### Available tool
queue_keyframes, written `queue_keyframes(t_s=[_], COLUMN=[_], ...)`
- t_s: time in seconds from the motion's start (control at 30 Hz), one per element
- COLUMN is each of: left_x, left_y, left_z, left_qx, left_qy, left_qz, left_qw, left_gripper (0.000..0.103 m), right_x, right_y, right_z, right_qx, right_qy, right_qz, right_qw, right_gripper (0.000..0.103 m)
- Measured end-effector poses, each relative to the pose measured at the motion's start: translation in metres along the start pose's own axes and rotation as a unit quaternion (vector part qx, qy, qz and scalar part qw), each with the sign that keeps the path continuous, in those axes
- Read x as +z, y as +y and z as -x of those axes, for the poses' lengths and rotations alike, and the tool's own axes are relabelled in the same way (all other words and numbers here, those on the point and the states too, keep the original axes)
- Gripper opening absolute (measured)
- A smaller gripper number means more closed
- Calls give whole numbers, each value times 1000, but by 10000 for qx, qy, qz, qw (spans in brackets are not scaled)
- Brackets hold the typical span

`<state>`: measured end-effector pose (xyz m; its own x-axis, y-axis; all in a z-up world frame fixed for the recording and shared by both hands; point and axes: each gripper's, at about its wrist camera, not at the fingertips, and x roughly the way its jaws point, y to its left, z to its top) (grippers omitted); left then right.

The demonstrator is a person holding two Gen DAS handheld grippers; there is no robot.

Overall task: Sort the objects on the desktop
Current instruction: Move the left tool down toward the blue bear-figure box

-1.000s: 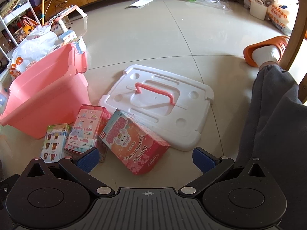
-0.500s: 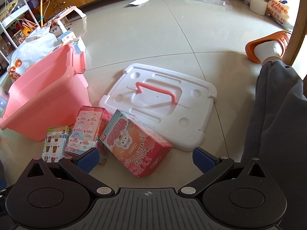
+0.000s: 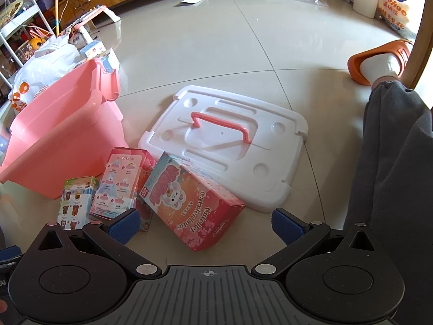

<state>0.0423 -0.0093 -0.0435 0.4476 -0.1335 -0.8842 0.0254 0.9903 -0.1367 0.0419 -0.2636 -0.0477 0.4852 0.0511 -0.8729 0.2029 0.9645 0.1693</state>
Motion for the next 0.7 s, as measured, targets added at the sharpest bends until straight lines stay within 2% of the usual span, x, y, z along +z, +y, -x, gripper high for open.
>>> queue_keyframes(t_s=[0.33,0.5,0.7], left_x=[3,7,13], left_y=[1,2,13], left_z=[-26,-41,-68], left_qx=[-23,134,251], left_qy=[294,298,536], left_qz=[-51,-134,-12], left_qw=[9996,9994,9982], left_gripper=[103,103,103], right_x=[0,0,0], right_y=[-3,-4,-7], right_z=[-4,-8,-13], right_qx=[36,41,46], right_qy=[60,118,165], right_qz=[-146,-199,-257], right_qw=[9999,9997,9995], right_gripper=[103,103,103])
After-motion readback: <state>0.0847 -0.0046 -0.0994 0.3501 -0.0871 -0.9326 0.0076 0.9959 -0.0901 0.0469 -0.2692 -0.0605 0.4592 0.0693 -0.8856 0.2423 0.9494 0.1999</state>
